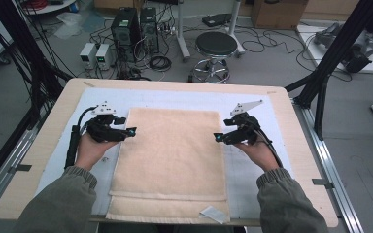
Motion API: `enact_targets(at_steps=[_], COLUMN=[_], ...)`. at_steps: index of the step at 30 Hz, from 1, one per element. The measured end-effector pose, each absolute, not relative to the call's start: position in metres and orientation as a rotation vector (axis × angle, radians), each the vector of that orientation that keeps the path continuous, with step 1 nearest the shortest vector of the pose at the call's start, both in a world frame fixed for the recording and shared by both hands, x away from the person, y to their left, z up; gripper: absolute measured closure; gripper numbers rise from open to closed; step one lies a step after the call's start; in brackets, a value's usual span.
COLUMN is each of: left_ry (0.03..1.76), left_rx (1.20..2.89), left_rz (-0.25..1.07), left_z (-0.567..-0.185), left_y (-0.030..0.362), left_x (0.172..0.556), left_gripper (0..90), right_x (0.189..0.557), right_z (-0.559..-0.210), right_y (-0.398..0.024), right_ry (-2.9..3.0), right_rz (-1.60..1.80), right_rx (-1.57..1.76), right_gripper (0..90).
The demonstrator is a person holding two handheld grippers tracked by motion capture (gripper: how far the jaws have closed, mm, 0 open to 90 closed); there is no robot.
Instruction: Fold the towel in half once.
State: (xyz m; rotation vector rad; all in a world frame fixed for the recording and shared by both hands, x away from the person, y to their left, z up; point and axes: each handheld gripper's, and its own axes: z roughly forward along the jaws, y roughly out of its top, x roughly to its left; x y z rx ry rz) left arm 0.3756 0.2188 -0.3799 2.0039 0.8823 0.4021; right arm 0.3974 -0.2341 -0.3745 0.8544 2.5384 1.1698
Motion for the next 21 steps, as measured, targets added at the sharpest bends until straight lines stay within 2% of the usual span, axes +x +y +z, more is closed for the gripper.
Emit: enact_targets(at_steps=[2,8,21], left_ry=[0.875,0.826,0.780], left_rx=[2.026,2.021,2.057], left_rz=[0.402,0.386,0.383], left_z=[-0.381,-0.389,-0.411], left_y=[0.220,0.226,0.233], left_x=[0.366,0.335,0.287], left_gripper=[30.2,25.0,25.0], right_x=[0.387,0.360,0.326], right_z=[-0.373,-0.375,-0.384], right_y=[-0.234,-0.233,-0.231], right_ry=[2.536,2.546,2.588], right_rz=[1.169,1.156,1.174], right_rx=[0.831,0.723,0.695], right_gripper=[22.7,21.3,23.3])
